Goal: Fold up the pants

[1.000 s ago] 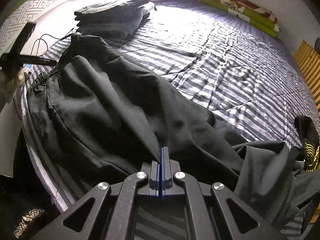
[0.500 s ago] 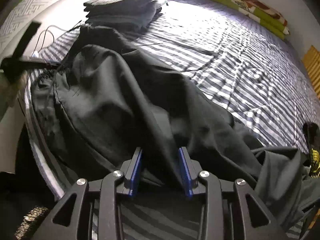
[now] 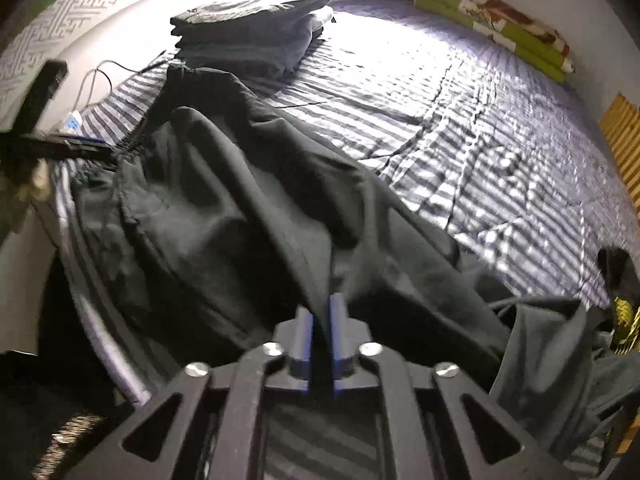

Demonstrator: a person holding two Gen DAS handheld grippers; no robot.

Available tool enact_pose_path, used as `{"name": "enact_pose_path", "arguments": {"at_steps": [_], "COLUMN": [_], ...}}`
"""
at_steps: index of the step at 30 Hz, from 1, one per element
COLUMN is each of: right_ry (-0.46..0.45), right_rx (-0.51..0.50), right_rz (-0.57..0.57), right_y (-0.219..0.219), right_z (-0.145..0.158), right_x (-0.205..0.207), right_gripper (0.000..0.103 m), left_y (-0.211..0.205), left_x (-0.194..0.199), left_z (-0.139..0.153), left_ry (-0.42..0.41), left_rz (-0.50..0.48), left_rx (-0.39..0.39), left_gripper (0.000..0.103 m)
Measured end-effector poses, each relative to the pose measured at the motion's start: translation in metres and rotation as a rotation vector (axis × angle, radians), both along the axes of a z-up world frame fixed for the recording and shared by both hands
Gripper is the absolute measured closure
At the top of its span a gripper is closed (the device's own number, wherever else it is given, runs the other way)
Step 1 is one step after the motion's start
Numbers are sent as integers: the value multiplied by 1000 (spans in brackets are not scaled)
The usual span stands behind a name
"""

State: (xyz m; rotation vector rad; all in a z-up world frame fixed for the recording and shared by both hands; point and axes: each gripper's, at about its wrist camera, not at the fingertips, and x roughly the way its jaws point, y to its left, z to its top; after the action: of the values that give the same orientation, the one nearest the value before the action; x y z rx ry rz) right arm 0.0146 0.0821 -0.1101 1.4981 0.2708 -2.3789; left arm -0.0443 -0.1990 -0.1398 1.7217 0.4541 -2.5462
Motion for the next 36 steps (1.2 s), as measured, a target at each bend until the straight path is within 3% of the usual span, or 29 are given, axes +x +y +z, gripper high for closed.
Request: {"name": "enact_pose_path", "arguments": {"at_steps": [1,2,3,6,9,11,12,16,18,22,25,28,31,32,36], "right_ry": [6,13,18,33,50,43,35,39,25,-27,-59,-47,-32,-22,26], "right_rx": [-13,-27,-41,-10,47,46,54,50,13,-38,-39,-24,-61,-86,-109], "right_rz": [-3,1,15,76,109,125,135,174,204,267,325,318,240,212,82], "right_y": [0,-1,-3,-21,-39,-46,-52,-57,-54,-45,-43,-38,-24,-16,14], "right_z": [3,6,8,5,-8,-16,-20,-11,2,20,23,27,38,43,50], "right_x": [3,7,11,16,11,8,6,14,23,50,62,60,37,27,-11], "right_gripper": [73,69,64,64,64,83,103,103,103,103,103,102,101,99,70], "left_y": [2,3,7,17,16,13,10,3,7,32,36,21,2,-6,-29], "left_x": [-1,-3,-3,3,16,32,41,89,108,151,161,157,142,132,84], "left_z": [-5,-10,-13,-4,19,43,55,97,106,84,56,56,75,85,99], "left_ry": [-10,-17,-32,0,62,122,150,238,241,101,-28,-42,38,73,131], "left_rz": [1,-3,-7,-12,17,35,39,44,20,-89,-88,-9,35,60,86], "left_rx": [17,28,26,-3,5,18,30,71,81,67,63,106,154,141,146], "left_gripper": [32,54,62,86,94,95,95,95,95,93,87,78,71,65,47]}}
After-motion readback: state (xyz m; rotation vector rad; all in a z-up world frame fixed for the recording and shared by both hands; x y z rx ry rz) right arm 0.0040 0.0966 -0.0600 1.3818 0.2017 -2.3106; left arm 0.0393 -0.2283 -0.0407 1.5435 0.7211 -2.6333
